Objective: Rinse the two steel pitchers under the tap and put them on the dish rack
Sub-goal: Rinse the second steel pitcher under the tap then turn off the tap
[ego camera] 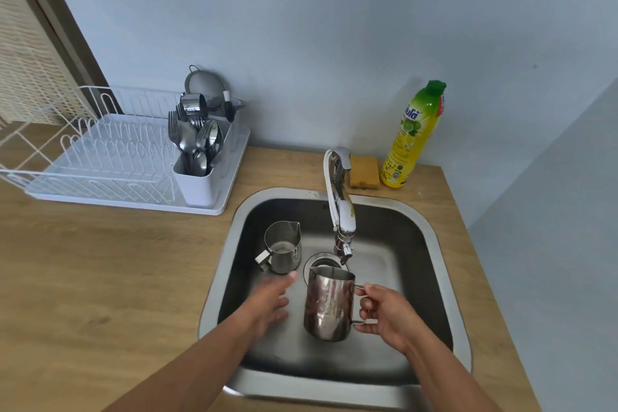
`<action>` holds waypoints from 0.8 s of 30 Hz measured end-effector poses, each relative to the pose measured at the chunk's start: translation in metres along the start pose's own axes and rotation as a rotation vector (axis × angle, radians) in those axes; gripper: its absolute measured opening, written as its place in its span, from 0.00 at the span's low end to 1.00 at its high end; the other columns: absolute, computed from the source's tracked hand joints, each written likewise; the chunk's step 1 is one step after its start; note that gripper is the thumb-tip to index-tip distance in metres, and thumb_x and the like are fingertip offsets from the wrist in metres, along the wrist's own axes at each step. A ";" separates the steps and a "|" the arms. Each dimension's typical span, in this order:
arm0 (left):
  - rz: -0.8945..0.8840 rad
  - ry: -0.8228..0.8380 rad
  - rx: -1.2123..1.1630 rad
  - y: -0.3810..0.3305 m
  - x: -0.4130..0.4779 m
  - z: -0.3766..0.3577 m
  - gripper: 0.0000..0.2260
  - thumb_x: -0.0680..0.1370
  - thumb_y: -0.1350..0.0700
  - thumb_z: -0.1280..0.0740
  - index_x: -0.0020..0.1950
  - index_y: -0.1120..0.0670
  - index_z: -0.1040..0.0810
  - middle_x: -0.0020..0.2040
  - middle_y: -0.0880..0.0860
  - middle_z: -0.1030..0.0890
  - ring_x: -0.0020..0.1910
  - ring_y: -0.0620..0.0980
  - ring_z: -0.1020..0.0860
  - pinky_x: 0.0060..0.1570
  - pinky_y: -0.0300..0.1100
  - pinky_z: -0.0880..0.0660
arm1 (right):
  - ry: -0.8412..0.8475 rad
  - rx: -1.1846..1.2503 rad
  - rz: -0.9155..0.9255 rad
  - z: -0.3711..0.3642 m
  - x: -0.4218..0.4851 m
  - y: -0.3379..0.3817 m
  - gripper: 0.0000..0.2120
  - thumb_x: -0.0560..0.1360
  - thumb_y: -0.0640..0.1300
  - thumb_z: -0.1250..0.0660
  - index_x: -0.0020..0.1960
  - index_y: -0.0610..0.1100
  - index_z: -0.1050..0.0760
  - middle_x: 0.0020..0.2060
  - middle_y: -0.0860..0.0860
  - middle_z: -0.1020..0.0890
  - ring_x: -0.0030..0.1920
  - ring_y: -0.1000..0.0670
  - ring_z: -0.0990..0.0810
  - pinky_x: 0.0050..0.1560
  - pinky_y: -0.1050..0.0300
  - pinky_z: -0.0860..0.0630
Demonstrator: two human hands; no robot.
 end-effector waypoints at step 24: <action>-0.553 0.055 0.689 -0.081 -0.006 0.000 0.07 0.78 0.56 0.36 0.41 0.55 0.22 0.37 0.54 0.20 0.39 0.54 0.23 0.43 0.50 0.24 | -0.336 -0.109 0.249 0.014 -0.065 0.032 0.15 0.78 0.36 0.43 0.39 0.45 0.20 0.31 0.47 0.27 0.30 0.50 0.32 0.44 0.50 0.30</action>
Point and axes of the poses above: each hand's wrist, its own x-axis towards the middle knuckle, its own z-axis out of the back of the hand, y = z × x, the point moved 10 cm from there along x, towards the middle knuckle
